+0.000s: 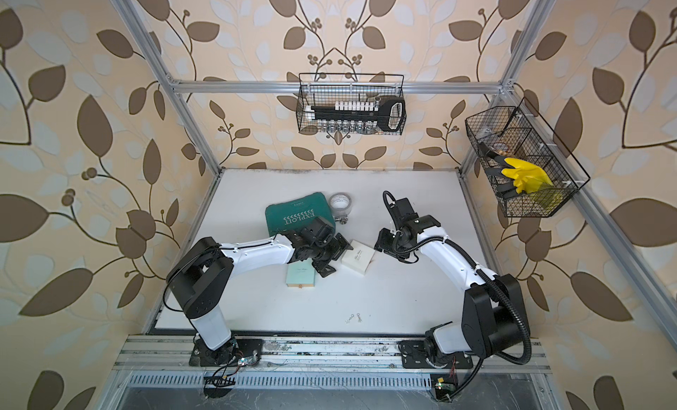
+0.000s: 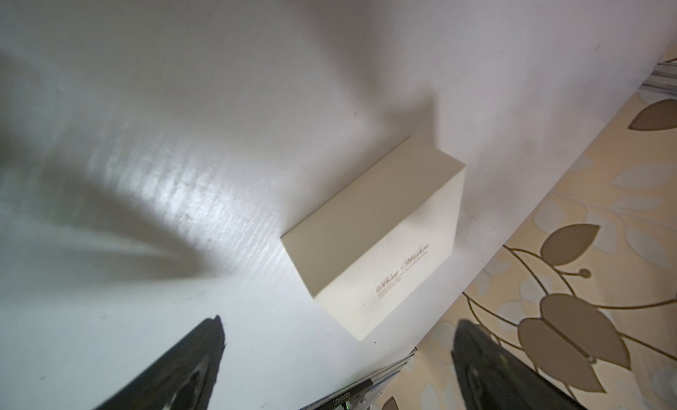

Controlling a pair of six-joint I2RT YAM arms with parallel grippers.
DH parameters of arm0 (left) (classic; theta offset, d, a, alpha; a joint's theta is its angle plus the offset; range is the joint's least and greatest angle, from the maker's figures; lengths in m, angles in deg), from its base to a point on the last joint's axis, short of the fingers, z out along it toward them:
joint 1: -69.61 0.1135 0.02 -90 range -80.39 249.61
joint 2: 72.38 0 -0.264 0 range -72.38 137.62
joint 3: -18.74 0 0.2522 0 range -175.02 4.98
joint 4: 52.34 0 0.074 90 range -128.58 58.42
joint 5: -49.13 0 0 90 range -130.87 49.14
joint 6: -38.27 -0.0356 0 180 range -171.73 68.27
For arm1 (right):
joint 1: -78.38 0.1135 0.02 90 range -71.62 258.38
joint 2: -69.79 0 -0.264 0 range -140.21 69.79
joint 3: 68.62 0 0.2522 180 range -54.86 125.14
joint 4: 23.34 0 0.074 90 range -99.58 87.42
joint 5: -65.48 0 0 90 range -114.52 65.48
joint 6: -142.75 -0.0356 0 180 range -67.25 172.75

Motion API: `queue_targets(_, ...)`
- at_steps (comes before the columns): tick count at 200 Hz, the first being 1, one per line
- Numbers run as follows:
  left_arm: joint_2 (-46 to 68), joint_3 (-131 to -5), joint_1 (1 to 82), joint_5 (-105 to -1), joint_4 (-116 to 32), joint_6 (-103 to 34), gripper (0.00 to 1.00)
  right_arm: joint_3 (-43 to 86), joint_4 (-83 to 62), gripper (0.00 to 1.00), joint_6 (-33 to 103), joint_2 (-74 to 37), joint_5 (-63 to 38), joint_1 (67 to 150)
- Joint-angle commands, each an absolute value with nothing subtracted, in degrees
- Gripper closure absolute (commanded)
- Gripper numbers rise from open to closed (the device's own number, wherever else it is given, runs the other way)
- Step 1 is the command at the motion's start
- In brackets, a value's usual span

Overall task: Take out the earrings from the drawer-style jewelry box
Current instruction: Move the jewelry box to the center of the board.

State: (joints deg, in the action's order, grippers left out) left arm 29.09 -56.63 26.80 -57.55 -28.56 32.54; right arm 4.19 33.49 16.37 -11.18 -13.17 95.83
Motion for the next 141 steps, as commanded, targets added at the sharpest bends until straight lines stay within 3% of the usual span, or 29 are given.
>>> queue_targets(1, 30.8, -59.8, 26.3, -59.2, -28.5, 34.3, 0.02, 1.6, 35.1, 0.49, 17.7, -9.4, -12.8, 95.8)
queue_targets(141, 46.5, -81.0, 26.4, -60.5, -21.6, 22.5, 0.28, -5.8, 34.4, 0.61, 17.2, -6.5, -16.0, 99.4)
